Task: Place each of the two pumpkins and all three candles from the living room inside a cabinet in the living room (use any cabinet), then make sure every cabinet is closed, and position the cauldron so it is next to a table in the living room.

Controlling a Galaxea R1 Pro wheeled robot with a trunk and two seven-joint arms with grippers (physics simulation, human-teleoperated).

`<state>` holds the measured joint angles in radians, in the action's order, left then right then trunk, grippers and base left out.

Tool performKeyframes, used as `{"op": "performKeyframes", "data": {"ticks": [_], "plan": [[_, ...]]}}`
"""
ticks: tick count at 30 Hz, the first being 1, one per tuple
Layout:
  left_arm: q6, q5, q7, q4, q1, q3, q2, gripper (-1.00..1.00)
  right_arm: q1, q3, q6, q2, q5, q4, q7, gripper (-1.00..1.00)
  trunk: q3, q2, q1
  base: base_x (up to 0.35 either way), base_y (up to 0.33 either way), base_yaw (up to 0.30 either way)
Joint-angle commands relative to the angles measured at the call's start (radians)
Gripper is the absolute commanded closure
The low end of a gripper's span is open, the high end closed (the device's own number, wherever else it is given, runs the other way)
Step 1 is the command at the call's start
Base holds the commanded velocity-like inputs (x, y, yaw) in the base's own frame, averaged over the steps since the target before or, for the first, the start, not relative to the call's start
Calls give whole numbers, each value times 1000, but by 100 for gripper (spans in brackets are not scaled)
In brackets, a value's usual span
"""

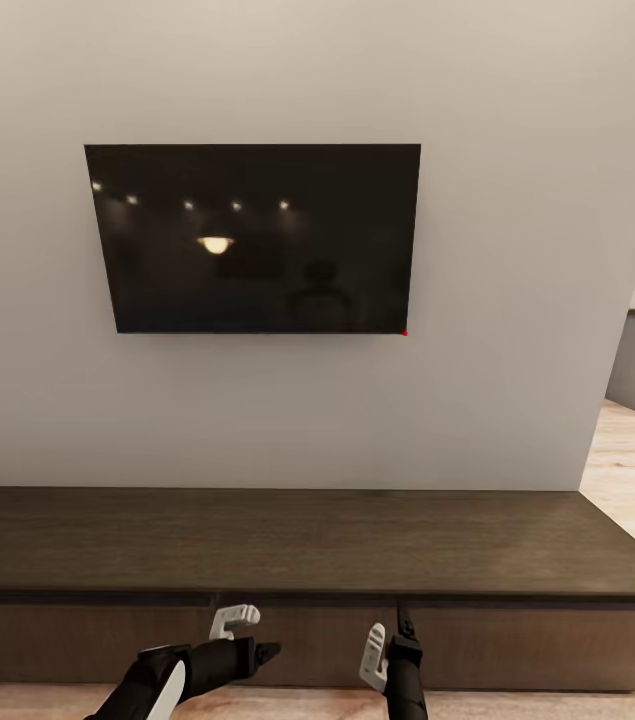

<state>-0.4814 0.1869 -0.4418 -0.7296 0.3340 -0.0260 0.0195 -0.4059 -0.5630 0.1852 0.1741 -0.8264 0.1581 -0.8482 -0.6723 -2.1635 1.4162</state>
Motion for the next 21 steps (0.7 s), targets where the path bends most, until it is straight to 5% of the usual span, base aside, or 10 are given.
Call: {"op": "performKeyframes", "data": {"ticks": [1, 21], "plan": [[-8, 9, 2, -1, 0, 0, 0, -100, -1, 2, 9, 0, -10, -1, -2, -100, -1, -1, 0, 0, 0, 0], [-2, 9, 2, 0, 1, -1, 1, -100, -1, -1, -29, 0, -11, -81, 129, -100, -1, -1, 0, 0, 0, 0]]}}
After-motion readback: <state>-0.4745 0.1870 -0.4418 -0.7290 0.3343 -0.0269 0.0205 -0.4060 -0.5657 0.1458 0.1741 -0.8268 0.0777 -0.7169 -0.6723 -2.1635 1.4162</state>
